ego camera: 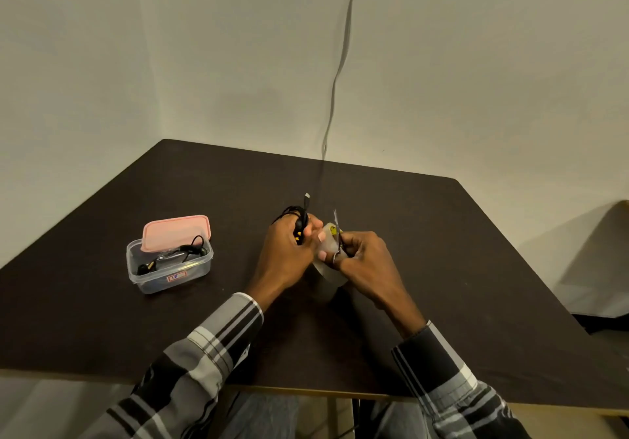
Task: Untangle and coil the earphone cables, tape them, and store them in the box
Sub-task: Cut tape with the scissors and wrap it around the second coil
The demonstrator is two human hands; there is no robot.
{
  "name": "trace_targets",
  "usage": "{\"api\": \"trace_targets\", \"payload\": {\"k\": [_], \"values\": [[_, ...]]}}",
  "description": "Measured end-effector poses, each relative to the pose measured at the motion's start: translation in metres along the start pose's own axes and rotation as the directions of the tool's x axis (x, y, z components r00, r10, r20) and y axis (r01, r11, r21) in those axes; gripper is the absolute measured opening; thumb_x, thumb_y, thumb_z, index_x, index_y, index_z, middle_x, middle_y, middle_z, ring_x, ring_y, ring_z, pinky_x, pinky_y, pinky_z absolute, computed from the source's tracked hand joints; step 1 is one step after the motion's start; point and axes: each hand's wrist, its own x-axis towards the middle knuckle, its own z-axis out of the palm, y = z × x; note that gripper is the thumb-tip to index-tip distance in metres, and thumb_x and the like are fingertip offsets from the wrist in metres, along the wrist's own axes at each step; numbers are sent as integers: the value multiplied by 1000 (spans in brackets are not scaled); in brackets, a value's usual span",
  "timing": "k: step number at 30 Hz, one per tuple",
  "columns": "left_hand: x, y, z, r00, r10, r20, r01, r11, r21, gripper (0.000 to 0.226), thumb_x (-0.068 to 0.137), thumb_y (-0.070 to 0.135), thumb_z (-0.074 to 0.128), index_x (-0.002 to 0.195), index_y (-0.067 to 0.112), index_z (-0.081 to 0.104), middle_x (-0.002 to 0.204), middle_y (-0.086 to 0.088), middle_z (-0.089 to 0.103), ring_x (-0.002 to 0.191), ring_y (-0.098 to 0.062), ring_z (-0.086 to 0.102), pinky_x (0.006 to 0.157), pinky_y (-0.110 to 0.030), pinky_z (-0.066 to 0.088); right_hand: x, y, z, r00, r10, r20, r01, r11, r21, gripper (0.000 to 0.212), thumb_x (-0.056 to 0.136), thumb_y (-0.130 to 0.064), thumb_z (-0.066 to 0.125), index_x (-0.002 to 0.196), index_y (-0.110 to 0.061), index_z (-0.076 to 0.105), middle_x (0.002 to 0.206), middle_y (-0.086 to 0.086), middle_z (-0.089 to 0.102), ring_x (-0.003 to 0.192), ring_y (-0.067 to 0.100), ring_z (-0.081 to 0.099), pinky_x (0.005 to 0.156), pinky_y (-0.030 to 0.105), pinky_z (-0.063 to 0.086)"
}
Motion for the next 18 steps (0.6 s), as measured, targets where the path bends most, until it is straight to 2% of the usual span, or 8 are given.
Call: {"api": "trace_targets", "payload": {"k": [2, 5, 7, 10, 11, 14, 16, 18], "values": [[4, -1, -2, 999, -2, 41, 2, 1000, -6, 7, 89, 12, 69, 92, 6, 67, 96, 8, 70, 95, -4, 68, 73, -10, 53, 0, -3, -1, 1000, 1, -1, -1, 1000, -15, 28, 75, -44, 73, 79, -17, 74, 76, 8, 73, 74, 29, 70, 68, 54, 58], [9, 2, -5, 998, 5, 56, -8, 999, 44, 18, 86, 13, 72, 85, -4, 66, 94, 7, 73, 92, -2, 69, 71, -11, 54, 0, -5, -2, 1000, -1, 5, 1, 1000, -26, 24, 78, -40, 76, 78, -16, 73, 77, 8, 73, 75, 29, 70, 68, 52, 58], [9, 2, -7, 999, 6, 50, -11, 995, 95, 21, 84, 16, 75, 73, 3, 63, 92, 7, 75, 87, -1, 70, 70, -18, 57, 0, -6, -1, 1000, -1, 3, 1, 999, -32, 19, 81, -35, 77, 80, -17, 75, 79, 6, 74, 77, 27, 70, 71, 51, 59], [9, 1, -10, 1000, -6, 25, 3, 993, 122, 30, 80, 20, 79, 61, 16, 56, 86, 2, 76, 82, -9, 72, 72, -38, 60, -1, -7, 1, 1000, -4, 5, 4, 999, -51, 20, 82, -36, 76, 84, -16, 75, 83, 9, 74, 80, 30, 70, 71, 53, 58], [8, 2, -10, 1000, -9, 16, 7, 992, 124, 28, 79, 20, 80, 62, 14, 59, 82, 1, 75, 79, -9, 71, 69, -38, 59, -1, -6, 1, 1000, -6, 8, 6, 998, -55, 20, 82, -35, 75, 85, -16, 75, 83, 9, 74, 80, 29, 70, 72, 53, 58], [6, 10, -12, 1000, -1, -13, 3, 988, 153, 24, 77, 17, 82, 64, 13, 62, 60, 11, 62, 56, 7, 60, 51, -10, 43, -2, -9, 0, 1000, -11, 17, 13, 997, -74, 18, 84, -34, 75, 87, -16, 75, 84, 6, 74, 80, 24, 70, 73, 51, 58], [6, 11, -13, 1000, 15, -7, -14, 989, 148, 17, 77, 15, 82, 69, 11, 67, 58, 17, 56, 54, 13, 56, 48, -6, 40, -2, -10, 0, 1000, -14, 19, 15, 996, -89, 18, 84, -34, 75, 87, -16, 75, 84, 5, 74, 80, 24, 70, 73, 50, 58], [8, 10, -14, 1000, 20, 10, -22, 991, 136, 12, 78, 15, 81, 78, 6, 73, 63, 20, 58, 58, 17, 57, 51, -4, 41, -2, -10, 0, 1000, -16, 19, 17, 995, -96, 20, 83, -35, 75, 87, -16, 75, 84, 5, 74, 80, 24, 69, 73, 51, 58]]}}
